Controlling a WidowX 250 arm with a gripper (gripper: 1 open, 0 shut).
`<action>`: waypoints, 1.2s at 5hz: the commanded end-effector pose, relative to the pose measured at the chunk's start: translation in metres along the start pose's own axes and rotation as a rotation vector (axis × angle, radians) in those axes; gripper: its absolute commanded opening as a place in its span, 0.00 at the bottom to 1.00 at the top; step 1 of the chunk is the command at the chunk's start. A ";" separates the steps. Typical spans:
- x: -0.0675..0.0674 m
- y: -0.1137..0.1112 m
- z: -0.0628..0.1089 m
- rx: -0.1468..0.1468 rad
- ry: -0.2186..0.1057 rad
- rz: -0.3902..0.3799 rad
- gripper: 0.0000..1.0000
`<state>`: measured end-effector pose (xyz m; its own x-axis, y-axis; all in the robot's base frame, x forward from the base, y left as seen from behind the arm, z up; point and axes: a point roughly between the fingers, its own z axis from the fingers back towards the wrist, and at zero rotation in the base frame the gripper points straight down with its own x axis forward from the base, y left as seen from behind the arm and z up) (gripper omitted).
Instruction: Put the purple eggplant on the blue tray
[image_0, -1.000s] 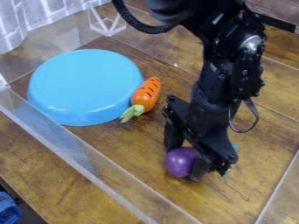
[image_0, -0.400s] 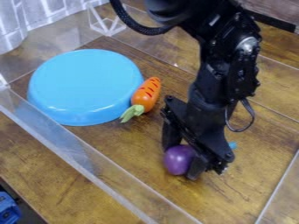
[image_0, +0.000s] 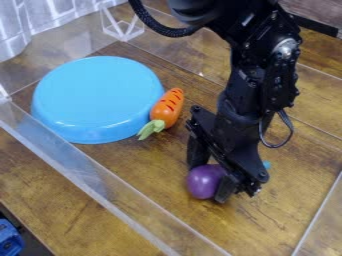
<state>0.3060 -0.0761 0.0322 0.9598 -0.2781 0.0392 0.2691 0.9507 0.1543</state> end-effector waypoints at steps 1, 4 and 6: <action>0.010 0.011 0.019 0.003 -0.063 0.025 0.00; 0.009 0.018 0.027 0.012 -0.073 0.012 0.00; 0.009 0.022 0.033 0.014 -0.083 0.002 0.00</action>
<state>0.3057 -0.0640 0.0374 0.9542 -0.2986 0.0174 0.2919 0.9422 0.1646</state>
